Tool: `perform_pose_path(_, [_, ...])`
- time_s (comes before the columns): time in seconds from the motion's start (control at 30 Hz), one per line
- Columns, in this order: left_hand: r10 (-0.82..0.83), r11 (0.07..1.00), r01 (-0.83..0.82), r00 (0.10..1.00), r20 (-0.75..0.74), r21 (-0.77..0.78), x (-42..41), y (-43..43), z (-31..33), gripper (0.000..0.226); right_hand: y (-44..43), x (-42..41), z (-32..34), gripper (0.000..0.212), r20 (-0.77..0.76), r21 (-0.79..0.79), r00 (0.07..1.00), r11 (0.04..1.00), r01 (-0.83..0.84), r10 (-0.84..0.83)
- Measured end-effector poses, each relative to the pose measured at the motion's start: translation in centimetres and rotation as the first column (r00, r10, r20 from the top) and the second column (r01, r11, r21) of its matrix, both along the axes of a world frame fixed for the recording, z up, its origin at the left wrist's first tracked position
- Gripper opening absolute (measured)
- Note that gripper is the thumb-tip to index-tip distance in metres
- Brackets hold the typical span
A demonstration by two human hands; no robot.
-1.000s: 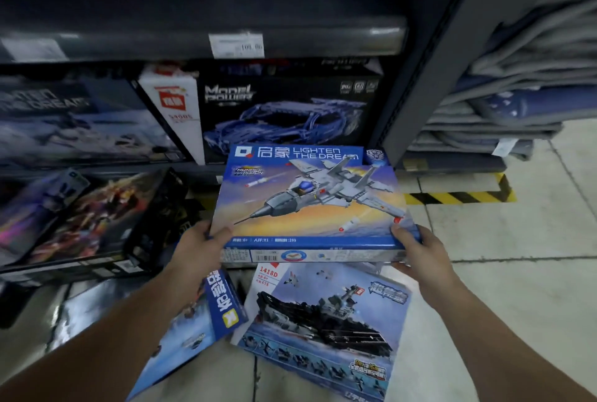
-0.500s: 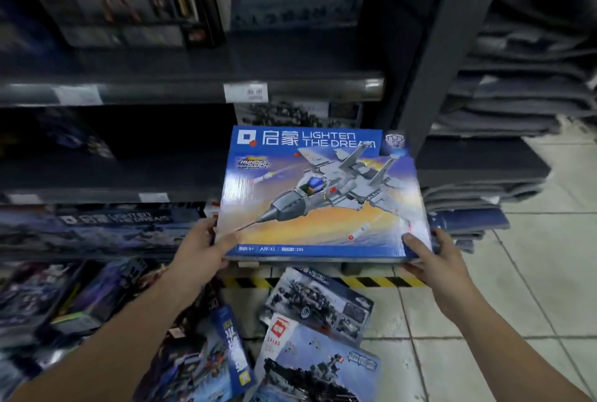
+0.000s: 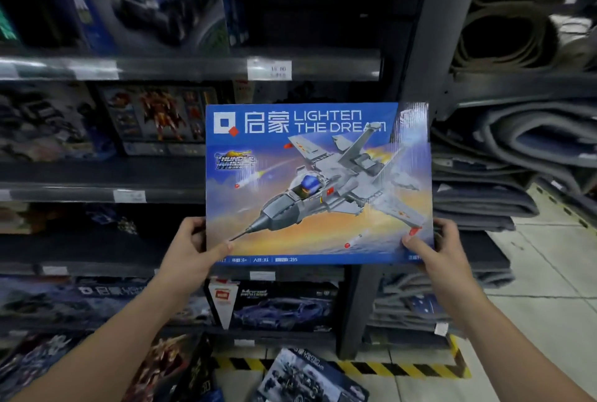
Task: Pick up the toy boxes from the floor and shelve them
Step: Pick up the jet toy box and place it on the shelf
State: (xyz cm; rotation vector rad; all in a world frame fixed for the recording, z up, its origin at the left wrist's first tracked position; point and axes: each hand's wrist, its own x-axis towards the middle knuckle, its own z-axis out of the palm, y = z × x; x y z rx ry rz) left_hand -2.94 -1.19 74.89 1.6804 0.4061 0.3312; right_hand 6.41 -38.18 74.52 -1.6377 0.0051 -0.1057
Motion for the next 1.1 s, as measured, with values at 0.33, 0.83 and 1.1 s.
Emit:
perform_pose_path(0.33, [-0.028, 1.000, 0.026, 0.988, 0.149, 0.011, 0.9, 0.5, 7.9, 0.074, 0.7, 2.3, 8.2, 0.046, 0.137, -0.043, 0.989, 0.998, -0.045, 0.050])
perform_pose_path(0.83, [-0.063, 0.996, 0.032, 0.923, 0.380, 0.089, 7.3, 7.4, 19.4, 0.073, 8.1, 6.3, 20.3, 0.061, 0.338, -0.049, 0.941, 0.999, -0.017, 0.033])
perform_pose_path(1.1, [-0.136, 0.987, 0.078, 0.874, 0.467, 0.141, 11.6, 11.3, 25.0, 0.075, 12.2, 8.9, 25.8, 0.050, 0.437, 0.020, 0.898, 0.998, 0.055, -0.058])
